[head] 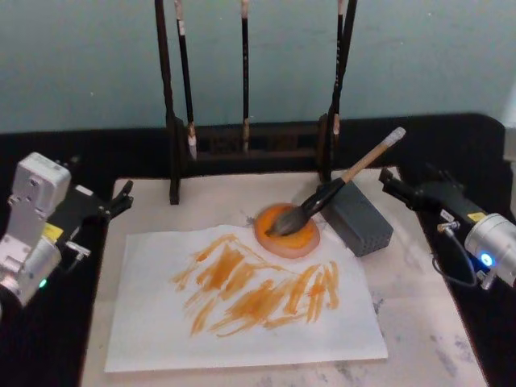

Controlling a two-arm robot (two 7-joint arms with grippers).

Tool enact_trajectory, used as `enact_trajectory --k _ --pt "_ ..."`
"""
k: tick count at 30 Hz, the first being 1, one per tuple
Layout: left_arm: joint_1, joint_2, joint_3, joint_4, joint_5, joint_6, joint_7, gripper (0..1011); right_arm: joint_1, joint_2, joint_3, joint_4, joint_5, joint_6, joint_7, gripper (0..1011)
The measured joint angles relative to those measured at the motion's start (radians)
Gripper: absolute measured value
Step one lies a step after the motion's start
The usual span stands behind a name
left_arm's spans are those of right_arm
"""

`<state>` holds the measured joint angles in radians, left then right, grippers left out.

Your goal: Pick up the brush from the inkstone, write on the paper, then place the brush back to its original position.

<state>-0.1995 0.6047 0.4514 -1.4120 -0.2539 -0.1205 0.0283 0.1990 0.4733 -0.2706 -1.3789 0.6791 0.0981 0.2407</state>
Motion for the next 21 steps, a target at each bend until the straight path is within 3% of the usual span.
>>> enact_trajectory --k 6,10,21 --pt "0.0 0.0 0.0 0.0 0.0 0.0 0.0 1001 0.021 -0.054 0.059 0.039 0.146 0.102 0.032 1000" --pt "0.0 0.0 0.0 0.0 0.0 0.0 0.0 1001 0.038 -0.077 0.077 0.066 0.223 0.148 0.044 1000" --pt "0.0 0.0 0.0 0.0 0.0 0.0 0.0 1001 0.092 -0.131 0.091 0.129 0.362 0.221 0.058 1000"
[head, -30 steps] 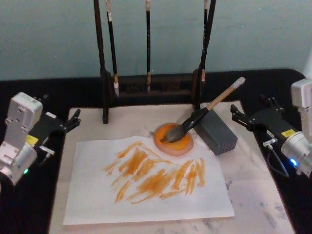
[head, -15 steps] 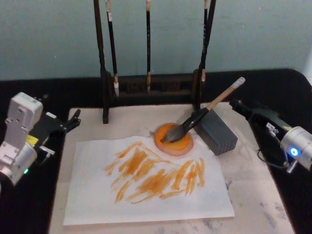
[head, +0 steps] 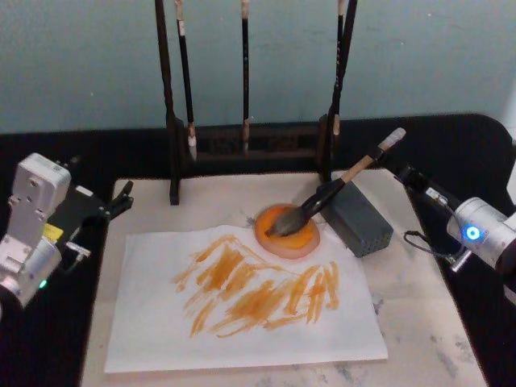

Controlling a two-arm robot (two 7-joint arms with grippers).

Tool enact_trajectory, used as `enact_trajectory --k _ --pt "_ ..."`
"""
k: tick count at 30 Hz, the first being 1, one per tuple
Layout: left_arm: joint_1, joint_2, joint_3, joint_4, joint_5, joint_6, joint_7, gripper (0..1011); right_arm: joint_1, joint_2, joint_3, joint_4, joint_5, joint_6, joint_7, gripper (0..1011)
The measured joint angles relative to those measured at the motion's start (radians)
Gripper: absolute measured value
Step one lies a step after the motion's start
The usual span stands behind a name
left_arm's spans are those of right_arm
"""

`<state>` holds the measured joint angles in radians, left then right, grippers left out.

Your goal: Pick up the brush from the inkstone, write on the paper, then place the brush back to its original position.

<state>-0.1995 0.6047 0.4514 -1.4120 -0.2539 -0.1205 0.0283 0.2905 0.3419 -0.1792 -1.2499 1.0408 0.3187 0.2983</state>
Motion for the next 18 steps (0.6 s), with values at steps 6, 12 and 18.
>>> enact_trajectory --k 6,12,18 --pt "0.0 0.0 0.0 0.0 0.0 0.0 0.0 1001 0.03 -0.033 0.014 0.036 0.07 0.028 -0.017 1000" --pt "0.0 0.0 0.0 0.0 0.0 0.0 0.0 1001 0.059 -0.052 0.016 0.074 0.114 0.046 -0.034 1000" --pt "0.0 0.0 0.0 0.0 0.0 0.0 0.0 1001 0.119 -0.06 -0.029 0.151 0.143 0.049 -0.042 1000"
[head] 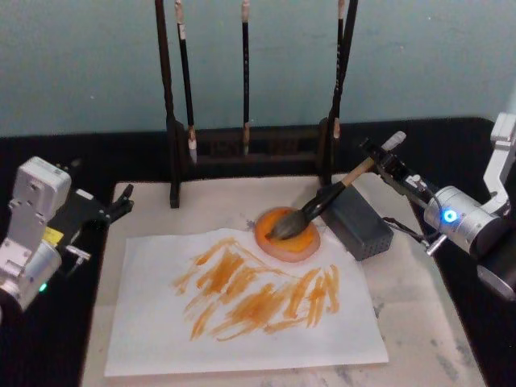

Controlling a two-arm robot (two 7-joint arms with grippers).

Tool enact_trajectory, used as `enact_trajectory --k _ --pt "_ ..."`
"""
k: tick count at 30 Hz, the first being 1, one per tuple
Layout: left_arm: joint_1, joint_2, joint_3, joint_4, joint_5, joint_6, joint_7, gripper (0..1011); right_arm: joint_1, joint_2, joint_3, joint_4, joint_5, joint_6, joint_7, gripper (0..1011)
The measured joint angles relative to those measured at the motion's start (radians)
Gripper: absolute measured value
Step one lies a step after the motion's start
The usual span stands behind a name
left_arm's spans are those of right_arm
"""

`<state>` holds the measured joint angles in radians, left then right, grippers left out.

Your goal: Pick up the brush from the inkstone, write on the paper, then place the brush back to its original position.

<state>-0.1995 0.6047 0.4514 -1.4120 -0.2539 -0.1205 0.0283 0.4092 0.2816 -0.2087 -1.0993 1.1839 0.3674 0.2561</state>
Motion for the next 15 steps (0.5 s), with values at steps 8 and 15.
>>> enact_trajectory --k 8,15 --pt "0.0 0.0 0.0 0.0 0.0 0.0 0.0 1001 0.017 0.001 -0.024 0.021 0.007 -0.013 0.006 1000" --pt "0.0 0.0 0.0 0.0 0.0 0.0 0.0 1001 0.023 0.005 -0.044 0.025 0.015 -0.027 0.007 1000"
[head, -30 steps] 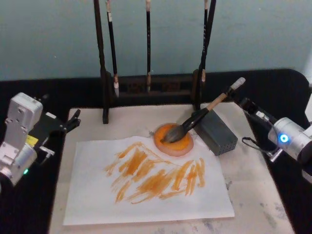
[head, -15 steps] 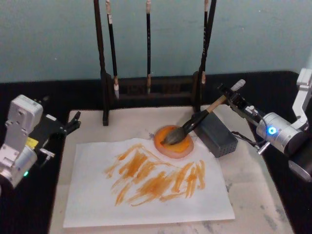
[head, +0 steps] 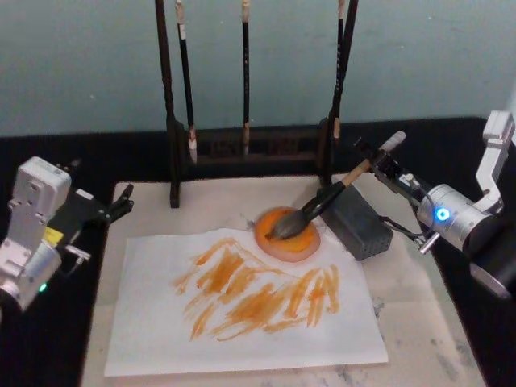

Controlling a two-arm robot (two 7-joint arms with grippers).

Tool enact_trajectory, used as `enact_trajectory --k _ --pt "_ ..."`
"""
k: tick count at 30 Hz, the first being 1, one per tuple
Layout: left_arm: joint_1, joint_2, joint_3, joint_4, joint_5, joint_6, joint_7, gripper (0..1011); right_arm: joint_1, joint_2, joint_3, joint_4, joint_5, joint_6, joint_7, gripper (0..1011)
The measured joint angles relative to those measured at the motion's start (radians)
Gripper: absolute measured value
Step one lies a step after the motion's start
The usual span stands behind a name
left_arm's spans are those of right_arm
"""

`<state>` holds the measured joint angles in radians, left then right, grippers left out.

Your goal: Pick up the brush from the inkstone, write on the paper, then place the brush back to its original position.

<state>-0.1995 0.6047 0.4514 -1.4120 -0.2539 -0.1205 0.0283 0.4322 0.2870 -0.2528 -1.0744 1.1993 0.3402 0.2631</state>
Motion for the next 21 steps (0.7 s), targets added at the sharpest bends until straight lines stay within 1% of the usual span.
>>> enact_trajectory --k 3,19,21 --pt "0.0 0.0 0.0 0.0 0.0 0.0 0.0 1001 0.002 0.002 -0.008 0.001 0.002 -0.006 -0.001 1000" --pt "0.0 0.0 0.0 0.0 0.0 0.0 0.0 1001 0.002 0.001 -0.005 0.001 0.002 -0.005 -0.001 1000" --pt "0.0 0.0 0.0 0.0 0.0 0.0 0.0 1001 0.002 0.001 -0.005 0.001 0.002 -0.005 0.0 970"
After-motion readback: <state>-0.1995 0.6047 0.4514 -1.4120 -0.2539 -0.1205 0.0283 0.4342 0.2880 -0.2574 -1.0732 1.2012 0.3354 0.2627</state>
